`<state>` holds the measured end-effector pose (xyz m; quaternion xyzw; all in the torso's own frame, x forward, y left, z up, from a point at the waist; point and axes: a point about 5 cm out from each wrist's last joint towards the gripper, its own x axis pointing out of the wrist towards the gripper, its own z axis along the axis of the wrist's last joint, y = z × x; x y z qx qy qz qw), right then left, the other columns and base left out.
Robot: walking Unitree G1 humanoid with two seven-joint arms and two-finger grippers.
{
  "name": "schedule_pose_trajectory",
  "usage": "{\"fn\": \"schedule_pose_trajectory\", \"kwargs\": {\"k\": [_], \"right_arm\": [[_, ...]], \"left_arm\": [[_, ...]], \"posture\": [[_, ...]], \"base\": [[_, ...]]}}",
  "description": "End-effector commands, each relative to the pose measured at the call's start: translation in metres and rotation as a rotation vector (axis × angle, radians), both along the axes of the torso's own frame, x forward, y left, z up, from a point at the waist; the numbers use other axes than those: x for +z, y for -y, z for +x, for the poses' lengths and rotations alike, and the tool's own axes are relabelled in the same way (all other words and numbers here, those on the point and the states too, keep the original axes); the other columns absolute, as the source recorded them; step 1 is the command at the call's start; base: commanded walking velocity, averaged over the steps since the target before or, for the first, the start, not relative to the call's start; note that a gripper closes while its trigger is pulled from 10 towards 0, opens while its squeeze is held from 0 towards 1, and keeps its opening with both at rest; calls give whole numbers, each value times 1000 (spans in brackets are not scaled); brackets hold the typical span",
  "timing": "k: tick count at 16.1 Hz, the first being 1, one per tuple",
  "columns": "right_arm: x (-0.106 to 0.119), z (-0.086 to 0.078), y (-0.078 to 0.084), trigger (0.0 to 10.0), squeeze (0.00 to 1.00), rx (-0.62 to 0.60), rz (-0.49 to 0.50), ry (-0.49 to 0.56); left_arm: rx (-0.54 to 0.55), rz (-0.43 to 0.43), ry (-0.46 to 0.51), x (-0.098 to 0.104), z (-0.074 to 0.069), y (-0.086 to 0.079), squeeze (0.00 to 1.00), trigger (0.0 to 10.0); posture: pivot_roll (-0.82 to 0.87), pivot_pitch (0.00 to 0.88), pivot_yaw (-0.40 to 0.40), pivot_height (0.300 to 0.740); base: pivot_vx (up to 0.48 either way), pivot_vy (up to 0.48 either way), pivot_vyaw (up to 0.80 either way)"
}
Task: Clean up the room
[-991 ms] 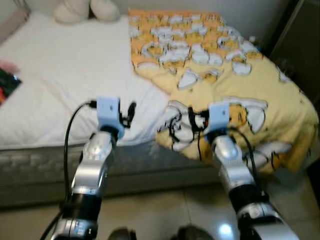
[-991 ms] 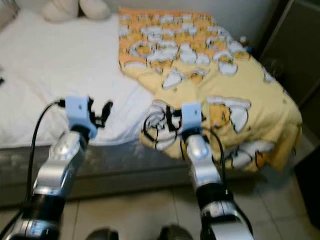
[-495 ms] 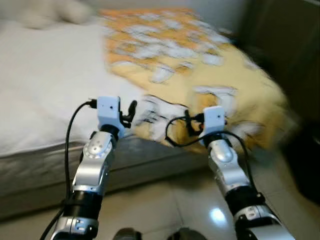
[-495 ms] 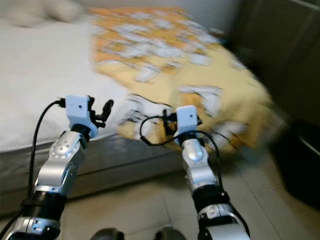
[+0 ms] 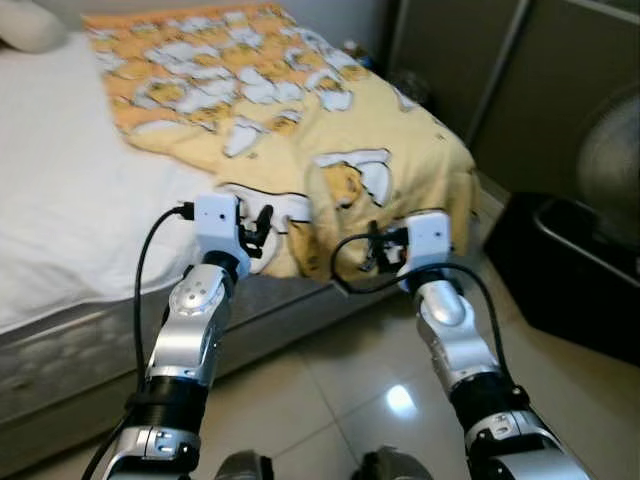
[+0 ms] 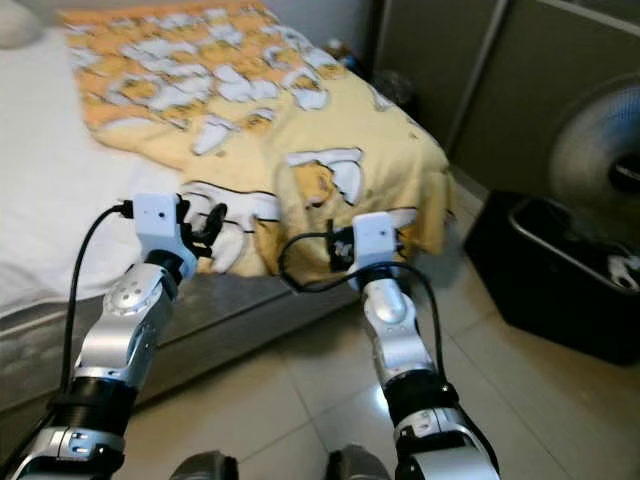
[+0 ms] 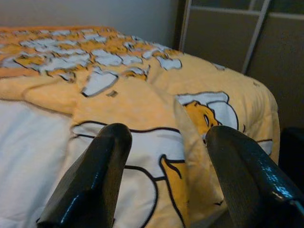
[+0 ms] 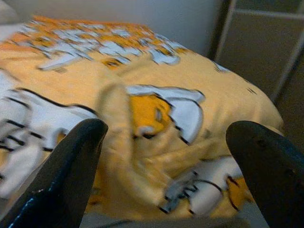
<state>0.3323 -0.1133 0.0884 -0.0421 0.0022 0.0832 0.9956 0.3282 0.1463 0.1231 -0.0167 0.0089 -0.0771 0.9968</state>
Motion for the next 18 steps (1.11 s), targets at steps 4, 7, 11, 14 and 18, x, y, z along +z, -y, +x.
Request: {"fn": "schedule_pose_trajectory", "kwargs": {"k": [4, 7, 11, 14, 18], "right_arm": [[7, 2, 0, 10000, 0, 10, -5, 39], [4, 0, -1, 10000, 0, 11, -6, 31], [1, -1, 0, 10000, 0, 4, 5, 20], [0, -3, -1, 10000, 0, 15, -4, 16], [-8, -12, 7, 10000, 0, 48, -12, -9]], "left_arm": [[-47, 63, 35, 8, 3, 6, 0, 10000], [-67, 83, 33, 8, 4, 10, 0, 10000], [-72, 86, 31, 8, 5, 11, 0, 10000], [-45, 98, 2, 3, 6, 9, 0, 10000], [22, 96, -20, 1, 11, -7, 0, 10000]], "posture": [[-20, 0, 1, 703], [-24, 0, 4, 703], [-30, 0, 8, 698], [-33, 0, 11, 698], [-45, 0, 11, 698]], "base": [[397, 215, 0], [477, 0, 0], [480, 0, -531], [320, 0, 0], [0, 0, 0]]}}
